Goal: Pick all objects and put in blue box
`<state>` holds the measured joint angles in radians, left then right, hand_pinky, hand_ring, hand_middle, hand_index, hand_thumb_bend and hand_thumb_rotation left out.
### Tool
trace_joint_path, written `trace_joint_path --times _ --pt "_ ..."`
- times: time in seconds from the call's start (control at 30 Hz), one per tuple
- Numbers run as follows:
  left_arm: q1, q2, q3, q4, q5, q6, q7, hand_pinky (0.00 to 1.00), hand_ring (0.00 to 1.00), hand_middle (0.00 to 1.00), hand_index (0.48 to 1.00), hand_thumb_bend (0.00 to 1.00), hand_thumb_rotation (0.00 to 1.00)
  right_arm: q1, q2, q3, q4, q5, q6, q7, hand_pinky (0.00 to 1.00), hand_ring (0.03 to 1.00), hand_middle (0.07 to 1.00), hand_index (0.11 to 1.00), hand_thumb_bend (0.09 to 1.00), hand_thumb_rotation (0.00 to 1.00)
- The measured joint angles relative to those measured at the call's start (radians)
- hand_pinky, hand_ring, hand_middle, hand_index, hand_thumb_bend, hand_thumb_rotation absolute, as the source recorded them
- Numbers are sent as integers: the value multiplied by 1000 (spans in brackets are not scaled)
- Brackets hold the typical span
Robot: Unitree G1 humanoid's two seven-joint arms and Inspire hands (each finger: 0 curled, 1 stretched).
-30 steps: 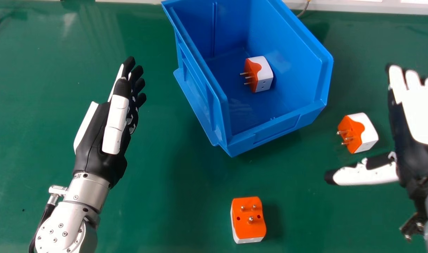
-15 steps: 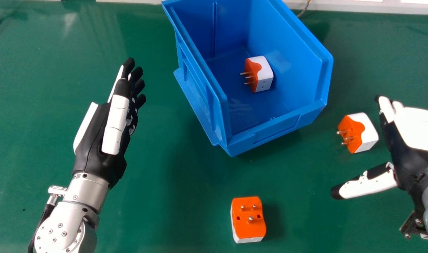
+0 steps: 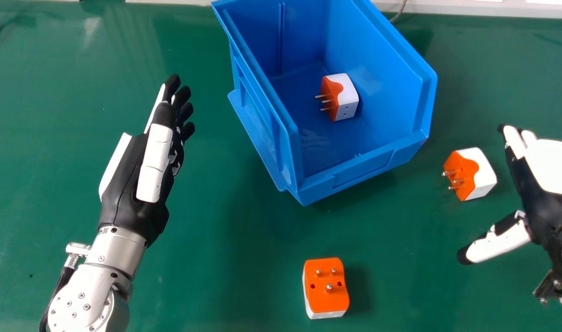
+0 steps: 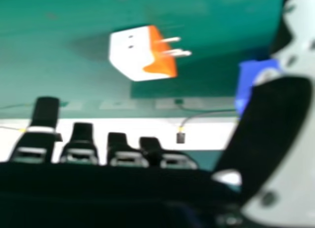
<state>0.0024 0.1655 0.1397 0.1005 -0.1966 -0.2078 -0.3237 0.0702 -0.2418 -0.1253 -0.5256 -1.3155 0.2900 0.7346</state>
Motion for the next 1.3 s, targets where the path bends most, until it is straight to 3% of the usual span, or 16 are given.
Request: trace_joint_path --times 0.23,0.63,0.93,1.3 --pt "0 -3 -7 3 -1 1 0 1000 1000 1000 1000 837 981 -151 -132 30 194 49 17 33 786 973 999 984 979 206" --pt "-4 -2 -9 4 -1 9 0 1000 1000 1000 1000 844 984 -382 -310 229 609 173 -72 11 785 980 1000 978 961 168" --pt "-7 -1 -8 12 -1 6 -1 1000 1000 1000 1000 847 985 -500 -351 393 800 186 -124 -76 772 965 998 959 932 108" --pt "-6 -1 -9 12 -1 6 0 1000 1000 1000 1000 850 983 -559 -385 466 878 223 -130 -130 739 946 998 934 883 39"
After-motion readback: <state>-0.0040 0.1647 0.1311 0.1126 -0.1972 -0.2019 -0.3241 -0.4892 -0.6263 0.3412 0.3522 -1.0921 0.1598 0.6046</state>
